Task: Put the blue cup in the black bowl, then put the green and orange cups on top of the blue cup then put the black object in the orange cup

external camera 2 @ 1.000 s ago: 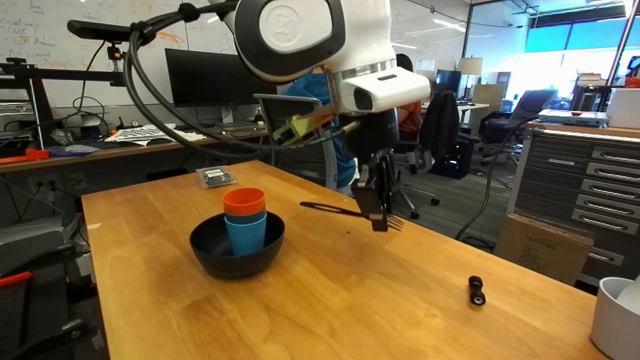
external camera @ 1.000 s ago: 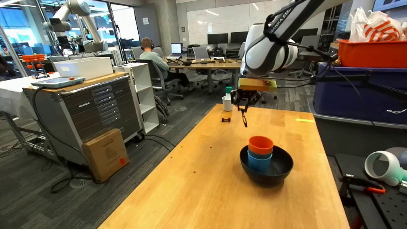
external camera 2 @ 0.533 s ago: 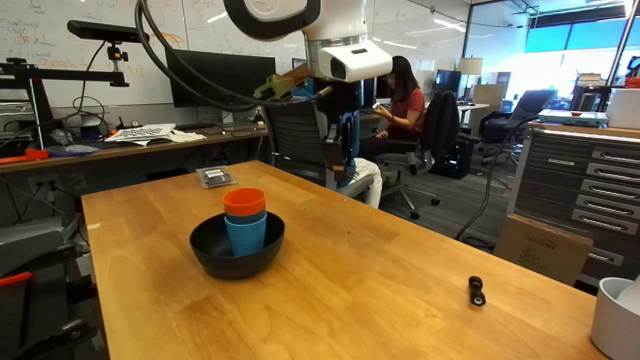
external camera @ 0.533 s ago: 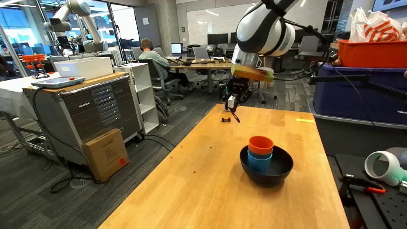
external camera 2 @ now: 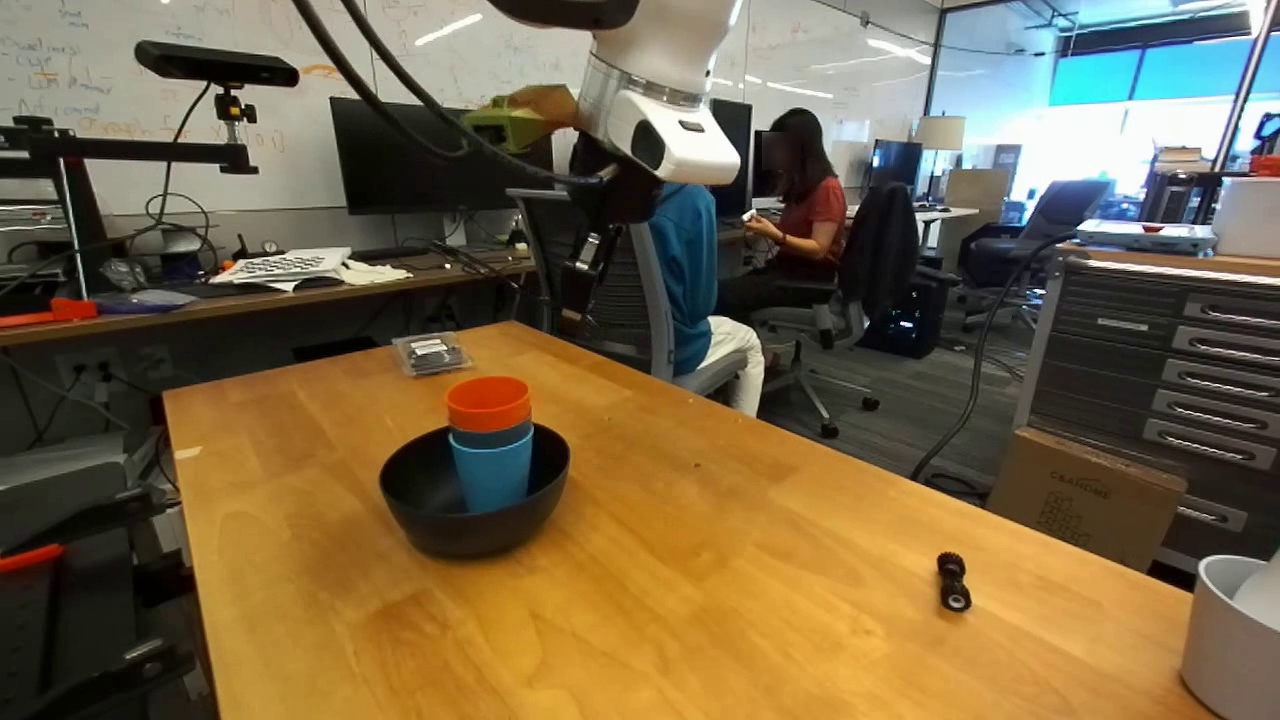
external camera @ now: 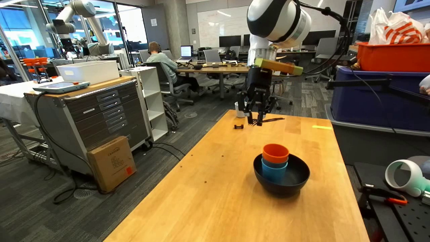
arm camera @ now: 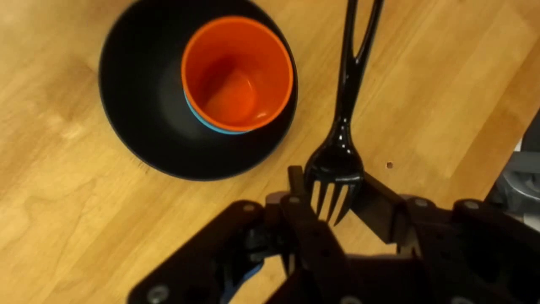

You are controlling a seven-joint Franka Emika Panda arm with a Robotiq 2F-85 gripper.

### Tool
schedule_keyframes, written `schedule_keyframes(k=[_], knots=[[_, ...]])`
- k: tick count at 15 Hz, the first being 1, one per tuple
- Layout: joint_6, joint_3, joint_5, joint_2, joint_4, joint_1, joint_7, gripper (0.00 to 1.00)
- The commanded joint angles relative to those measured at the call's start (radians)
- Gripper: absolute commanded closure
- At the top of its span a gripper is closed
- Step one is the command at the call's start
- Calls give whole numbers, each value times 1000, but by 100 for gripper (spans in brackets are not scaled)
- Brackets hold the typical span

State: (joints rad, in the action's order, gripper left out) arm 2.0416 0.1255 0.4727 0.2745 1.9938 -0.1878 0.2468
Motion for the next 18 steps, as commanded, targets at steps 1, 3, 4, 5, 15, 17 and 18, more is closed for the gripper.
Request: schedule_keyframes(k=[1,3,4,5,15,17,18], knots=[[-234,-3,44,46,-86,-40,-84,89],[-357,0,49,83,-124,-54,-109,89],[-414,2,51,106,-145,-61,-117,89],[-468,4,51,135,-168,-68,-117,89],[-617,8,51,381,-343,-101,-75,89],[-627,5,50,407,-367,-102,-75,89],[-630,4,50,414,-374,-102,-77,86]])
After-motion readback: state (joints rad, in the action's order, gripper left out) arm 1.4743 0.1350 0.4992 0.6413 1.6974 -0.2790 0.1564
